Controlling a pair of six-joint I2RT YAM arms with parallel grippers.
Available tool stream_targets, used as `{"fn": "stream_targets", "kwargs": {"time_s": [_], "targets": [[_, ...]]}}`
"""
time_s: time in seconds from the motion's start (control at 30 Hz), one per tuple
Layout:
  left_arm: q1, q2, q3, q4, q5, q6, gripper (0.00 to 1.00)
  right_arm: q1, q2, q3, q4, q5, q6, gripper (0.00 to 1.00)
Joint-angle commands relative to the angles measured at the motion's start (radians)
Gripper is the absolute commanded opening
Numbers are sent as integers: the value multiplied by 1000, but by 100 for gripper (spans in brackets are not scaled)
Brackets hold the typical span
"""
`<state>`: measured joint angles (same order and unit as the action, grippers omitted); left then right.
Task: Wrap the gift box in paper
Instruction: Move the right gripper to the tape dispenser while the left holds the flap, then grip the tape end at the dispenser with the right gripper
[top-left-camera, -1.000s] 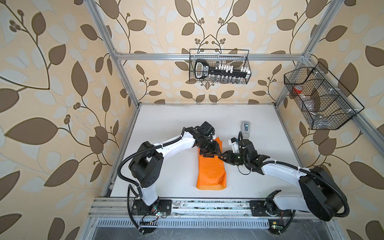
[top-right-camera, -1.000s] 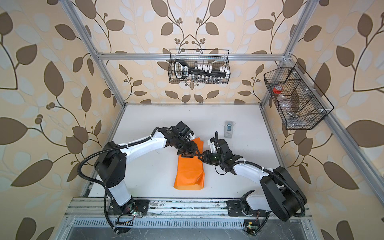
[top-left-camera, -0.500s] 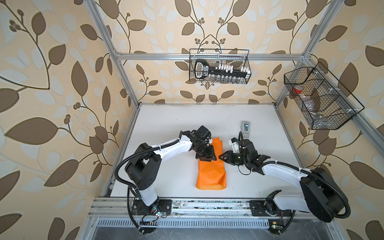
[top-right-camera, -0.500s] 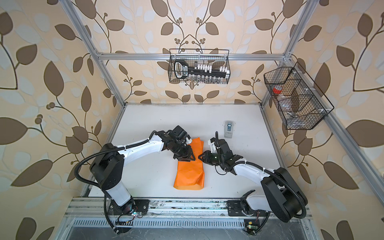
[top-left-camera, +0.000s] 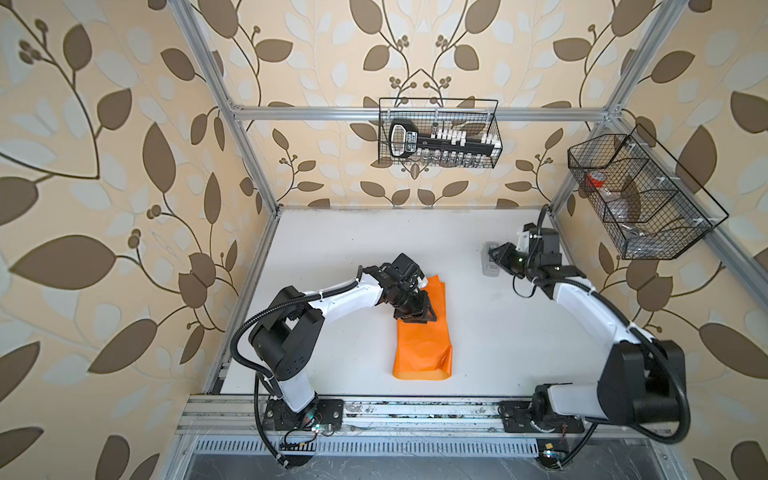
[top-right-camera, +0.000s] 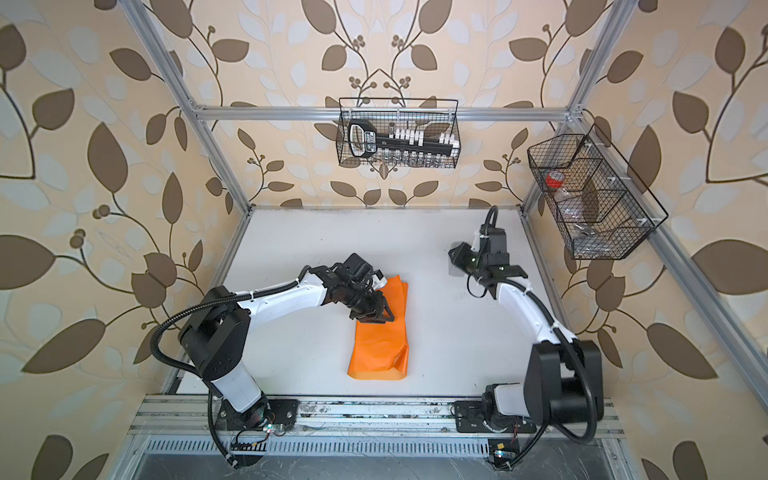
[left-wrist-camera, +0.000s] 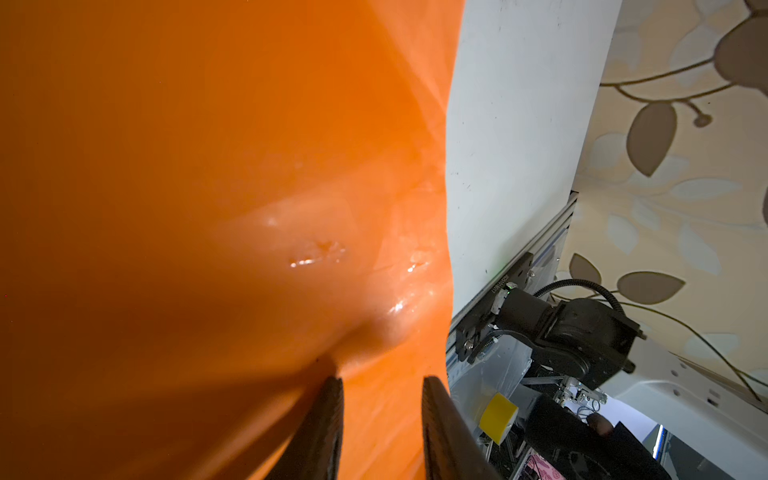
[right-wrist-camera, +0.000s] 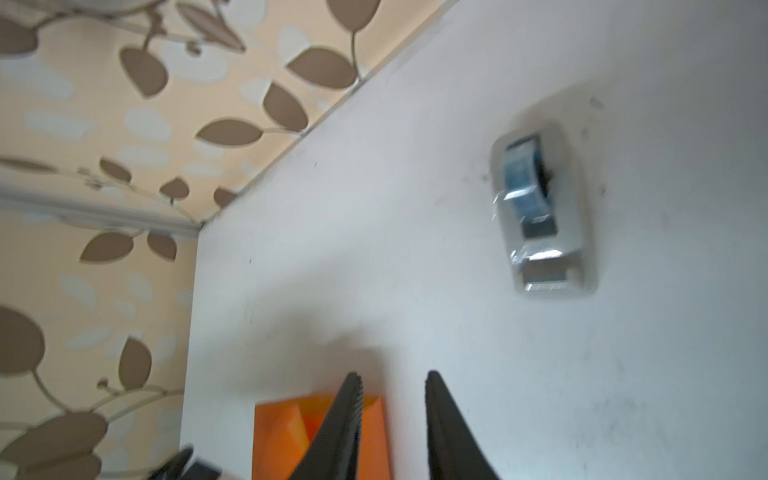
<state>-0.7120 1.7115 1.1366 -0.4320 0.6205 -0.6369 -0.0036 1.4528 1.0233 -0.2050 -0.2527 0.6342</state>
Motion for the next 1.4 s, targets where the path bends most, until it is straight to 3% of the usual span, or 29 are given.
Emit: {"fn": "stream_targets", "kwargs": {"time_s": [0.0, 0.17, 0.33, 1.0, 1.37], "targets": [[-4, 44, -51, -58, -71, 3, 35, -45, 183, 114, -123, 24, -108, 26], [0, 29, -58, -52, -65, 6, 35, -74, 313, 211, -125, 8, -178, 40], [3, 20, -59, -54, -59, 11, 35, -87, 381, 274, -146, 0, -238, 45], [9, 11, -69, -51, -54, 8, 35, -92, 518, 315, -144, -98, -260, 36], [9, 10, -70, -42, -51, 3, 35, -93, 510, 270, -122, -123, -237, 31]]}}
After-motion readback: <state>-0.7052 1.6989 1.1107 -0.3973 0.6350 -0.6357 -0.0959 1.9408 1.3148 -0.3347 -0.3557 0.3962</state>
